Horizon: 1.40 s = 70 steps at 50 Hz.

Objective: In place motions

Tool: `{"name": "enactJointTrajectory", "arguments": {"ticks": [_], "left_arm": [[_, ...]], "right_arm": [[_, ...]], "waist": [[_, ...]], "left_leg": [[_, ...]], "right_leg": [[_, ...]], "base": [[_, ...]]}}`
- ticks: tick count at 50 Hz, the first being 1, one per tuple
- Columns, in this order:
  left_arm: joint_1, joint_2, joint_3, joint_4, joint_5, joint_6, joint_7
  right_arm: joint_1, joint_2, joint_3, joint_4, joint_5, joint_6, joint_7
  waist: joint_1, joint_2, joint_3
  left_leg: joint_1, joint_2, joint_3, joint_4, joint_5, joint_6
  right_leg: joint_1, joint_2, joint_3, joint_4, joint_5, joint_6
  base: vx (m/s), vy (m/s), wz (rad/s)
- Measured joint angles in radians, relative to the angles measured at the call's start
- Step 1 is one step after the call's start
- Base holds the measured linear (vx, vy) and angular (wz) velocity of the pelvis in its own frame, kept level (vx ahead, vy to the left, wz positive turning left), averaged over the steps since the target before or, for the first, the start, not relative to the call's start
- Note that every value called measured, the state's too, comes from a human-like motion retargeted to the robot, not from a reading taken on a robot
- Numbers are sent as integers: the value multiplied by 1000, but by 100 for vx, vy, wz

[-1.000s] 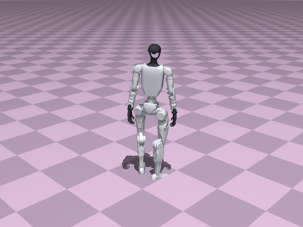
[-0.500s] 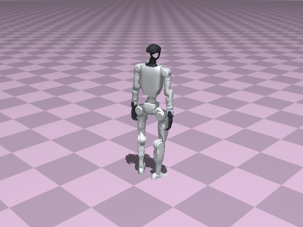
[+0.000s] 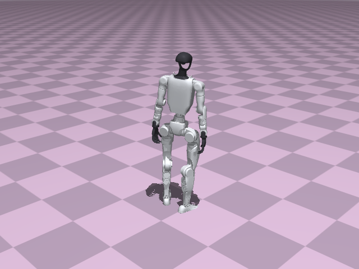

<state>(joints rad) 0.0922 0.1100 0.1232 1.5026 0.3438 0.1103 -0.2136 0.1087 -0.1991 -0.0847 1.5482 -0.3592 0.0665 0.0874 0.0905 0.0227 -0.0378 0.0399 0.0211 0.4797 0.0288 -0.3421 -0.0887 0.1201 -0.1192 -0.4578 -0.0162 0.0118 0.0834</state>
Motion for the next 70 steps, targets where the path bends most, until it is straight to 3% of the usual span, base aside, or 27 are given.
{"name": "enactJointTrajectory", "arguments": {"ticks": [17,35,49,58,70], "left_arm": [[-31,25,-22,-22,-2,-3,-2],[19,27,39,34,-39,15,76],[145,-40,155,98,-89,28,81],[127,-45,129,29,-74,10,90],[76,4,93,-52,-83,-1,70]], "right_arm": [[67,-10,-61,12,2,-1,0],[59,-50,-165,7,-1,13,-37],[-17,-18,-110,-64,-16,-11,-31],[-7,-3,-76,-59,-42,-15,-23],[28,-11,-96,-20,-36,-5,-17]], "waist": [[157,-64,-19],[487,-105,28],[558,-109,27],[534,-110,13],[485,-97,3]], "left_leg": [[-199,-112,-326,45,71,11],[-275,-231,-492,2,206,-105],[-291,-260,-523,-15,237,-125],[-312,-250,-515,-15,258,-132],[-298,-240,-502,-11,240,-88]], "right_leg": [[122,-55,-373,5,-97,78],[226,-35,-712,34,-124,162],[235,-28,-779,48,-105,178],[220,-20,-777,56,-96,178],[215,-34,-743,64,-85,178]], "base": [[-8,28,151],[-17,14,137],[-4,2,31],[0,0,0],[3,-1,-16]]}}
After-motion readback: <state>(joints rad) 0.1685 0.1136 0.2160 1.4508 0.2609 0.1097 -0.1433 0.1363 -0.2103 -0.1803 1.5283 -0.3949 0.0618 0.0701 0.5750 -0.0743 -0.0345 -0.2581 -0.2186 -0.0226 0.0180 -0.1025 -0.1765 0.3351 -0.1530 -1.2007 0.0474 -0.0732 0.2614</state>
